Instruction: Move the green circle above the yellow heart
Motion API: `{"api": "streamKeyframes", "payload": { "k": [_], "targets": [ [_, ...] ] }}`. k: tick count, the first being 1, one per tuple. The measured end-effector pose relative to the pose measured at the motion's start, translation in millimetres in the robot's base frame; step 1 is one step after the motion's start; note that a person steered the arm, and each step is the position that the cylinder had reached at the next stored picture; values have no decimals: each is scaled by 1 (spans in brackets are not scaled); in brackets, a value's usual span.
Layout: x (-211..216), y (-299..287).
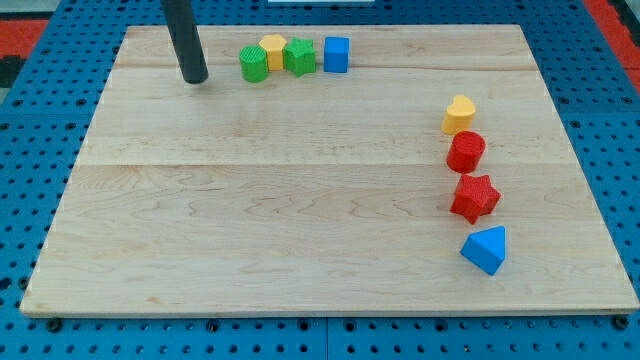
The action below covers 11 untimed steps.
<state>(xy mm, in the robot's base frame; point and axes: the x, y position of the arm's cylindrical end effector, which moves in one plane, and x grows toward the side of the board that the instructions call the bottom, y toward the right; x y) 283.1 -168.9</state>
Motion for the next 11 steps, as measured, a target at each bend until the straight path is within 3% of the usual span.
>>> {"api": "streamKeyframes", "payload": {
  "k": [1, 3, 4, 5, 7, 11],
  "targets": [
    [-27, 27],
    [-7, 121],
    [0, 99],
    [15, 135],
    [41, 115],
    [26, 270]
  ]
}}
